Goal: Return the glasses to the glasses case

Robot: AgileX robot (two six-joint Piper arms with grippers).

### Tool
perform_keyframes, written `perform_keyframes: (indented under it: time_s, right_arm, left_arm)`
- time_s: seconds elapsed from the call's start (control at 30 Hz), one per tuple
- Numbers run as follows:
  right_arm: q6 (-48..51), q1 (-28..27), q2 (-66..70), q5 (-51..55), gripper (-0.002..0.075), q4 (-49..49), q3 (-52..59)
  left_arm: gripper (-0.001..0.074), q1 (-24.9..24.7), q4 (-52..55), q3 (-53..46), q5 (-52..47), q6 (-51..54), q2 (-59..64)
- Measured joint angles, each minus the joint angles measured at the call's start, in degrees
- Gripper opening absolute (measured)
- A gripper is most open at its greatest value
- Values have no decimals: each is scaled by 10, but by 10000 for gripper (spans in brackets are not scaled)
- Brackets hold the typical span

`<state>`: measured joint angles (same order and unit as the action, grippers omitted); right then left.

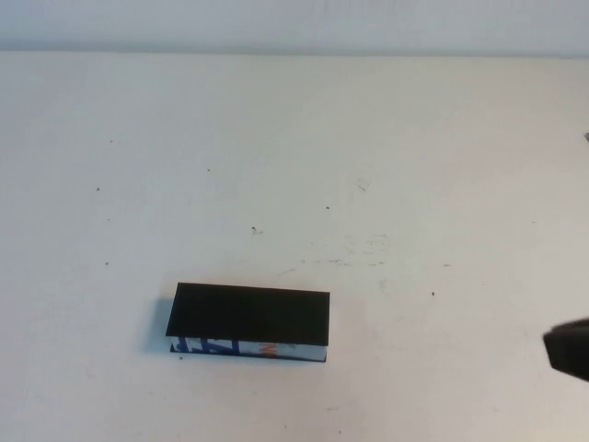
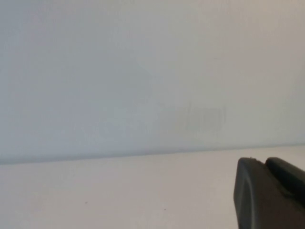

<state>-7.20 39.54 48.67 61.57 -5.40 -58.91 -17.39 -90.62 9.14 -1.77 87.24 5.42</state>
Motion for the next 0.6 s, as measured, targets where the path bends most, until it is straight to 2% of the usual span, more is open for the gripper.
perform_keyframes:
  time_s: [0.27, 0.43, 0.6]
  right_arm:
    - [-5, 0, -223, -156, -13, 3, 184]
    - [-5, 0, -324, -282, -13, 2, 293]
    - [-5, 0, -365, -336, -13, -6, 366]
  left_arm:
    - [-1, 0, -6, -97, 63, 7, -36]
    - [-1, 0, -14, -106, 76, 10, -36]
    - [-1, 0, -16, -106, 80, 10, -36]
